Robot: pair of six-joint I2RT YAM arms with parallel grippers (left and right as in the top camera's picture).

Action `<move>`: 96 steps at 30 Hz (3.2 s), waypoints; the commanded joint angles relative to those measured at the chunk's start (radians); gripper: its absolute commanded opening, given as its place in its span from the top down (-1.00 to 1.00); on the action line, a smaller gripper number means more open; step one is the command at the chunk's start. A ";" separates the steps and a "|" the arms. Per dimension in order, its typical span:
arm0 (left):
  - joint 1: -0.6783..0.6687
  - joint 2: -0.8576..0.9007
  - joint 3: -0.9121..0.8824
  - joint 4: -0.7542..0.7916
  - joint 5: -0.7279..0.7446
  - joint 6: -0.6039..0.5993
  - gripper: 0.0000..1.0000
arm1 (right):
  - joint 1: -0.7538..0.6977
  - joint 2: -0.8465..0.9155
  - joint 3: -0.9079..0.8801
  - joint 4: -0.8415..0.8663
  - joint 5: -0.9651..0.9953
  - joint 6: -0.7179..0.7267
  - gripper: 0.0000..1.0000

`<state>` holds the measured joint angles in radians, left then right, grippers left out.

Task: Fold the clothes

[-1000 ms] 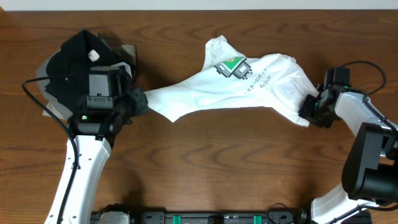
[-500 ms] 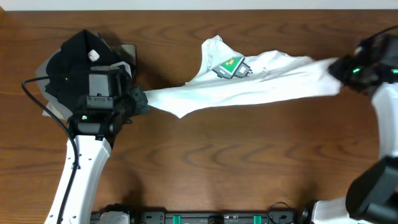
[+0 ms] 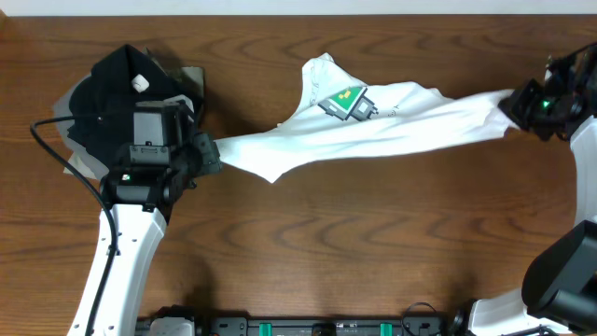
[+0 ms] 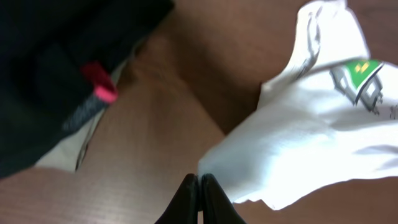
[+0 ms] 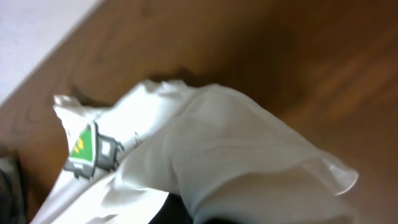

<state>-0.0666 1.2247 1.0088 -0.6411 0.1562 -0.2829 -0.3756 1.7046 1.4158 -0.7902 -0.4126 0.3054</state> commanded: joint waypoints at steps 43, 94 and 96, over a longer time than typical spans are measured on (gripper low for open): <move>0.005 0.212 0.011 0.105 -0.018 0.021 0.86 | 0.056 0.233 -0.191 0.419 0.041 -0.083 0.60; 0.005 0.212 0.011 0.129 -0.018 0.020 0.83 | 0.033 0.233 -0.232 0.633 -0.181 -0.006 -0.34; 0.005 0.212 0.011 0.127 -0.014 0.020 0.83 | 0.033 0.233 -0.233 0.553 -0.095 -0.007 -0.31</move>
<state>-0.0662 1.4425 1.0092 -0.5133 0.1497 -0.2794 -0.3481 1.9587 1.1797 -0.1886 -0.5903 0.2863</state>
